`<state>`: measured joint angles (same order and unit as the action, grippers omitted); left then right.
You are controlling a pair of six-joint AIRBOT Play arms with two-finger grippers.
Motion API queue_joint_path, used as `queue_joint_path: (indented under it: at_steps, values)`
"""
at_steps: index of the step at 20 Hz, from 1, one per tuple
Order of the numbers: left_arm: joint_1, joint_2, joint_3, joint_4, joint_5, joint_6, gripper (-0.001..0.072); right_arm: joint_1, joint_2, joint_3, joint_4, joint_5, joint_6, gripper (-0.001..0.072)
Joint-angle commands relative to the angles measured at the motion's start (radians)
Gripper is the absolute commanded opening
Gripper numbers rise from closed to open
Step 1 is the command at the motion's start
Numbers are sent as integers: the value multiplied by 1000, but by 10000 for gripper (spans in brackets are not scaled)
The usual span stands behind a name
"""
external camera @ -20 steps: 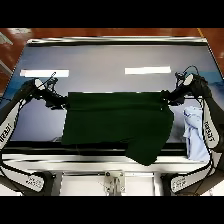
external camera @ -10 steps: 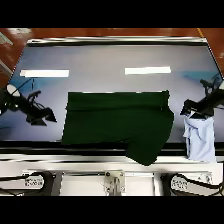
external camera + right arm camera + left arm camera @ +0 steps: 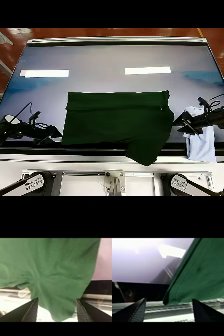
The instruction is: Fold the shirts.
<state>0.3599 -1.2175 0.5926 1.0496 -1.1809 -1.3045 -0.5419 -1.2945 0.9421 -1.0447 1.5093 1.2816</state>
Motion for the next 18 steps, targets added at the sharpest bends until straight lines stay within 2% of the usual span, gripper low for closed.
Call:
queue_joint_path:
  at_steps: [1, 6, 7, 9, 11, 12, 14, 15, 18]
  values:
    - [5, -11, -37, -62, 18, 18, 700, -6, 4, -15, 14, 2, -8, 603]
    - [-39, -39, -72, -118, 56, 17, 699, -7, 4, -15, 13, -4, -8, 603]
    - [-58, -44, -72, -143, 85, 17, 670, -6, 4, -15, 12, -3, -7, 603]
    - [-92, -51, -72, -193, 118, 18, 443, -6, 4, -15, 12, 3, -2, 603]
    - [-106, -51, -71, -198, 115, 18, 85, -6, 4, -15, -11, 18, -2, 603]
    - [-103, -50, -71, -198, 107, 18, 37, -6, 4, -15, -53, 31, -2, 603]
    - [-103, -42, -69, -198, 89, 18, 37, -7, 11, -38, -193, 76, 3, 603]
    - [-103, -36, -69, -198, 85, 18, 37, -7, 30, -71, -212, 92, -2, 603]
    - [-103, -9, -69, -198, 84, 19, 37, -6, 140, -240, -206, -40, 4, 604]
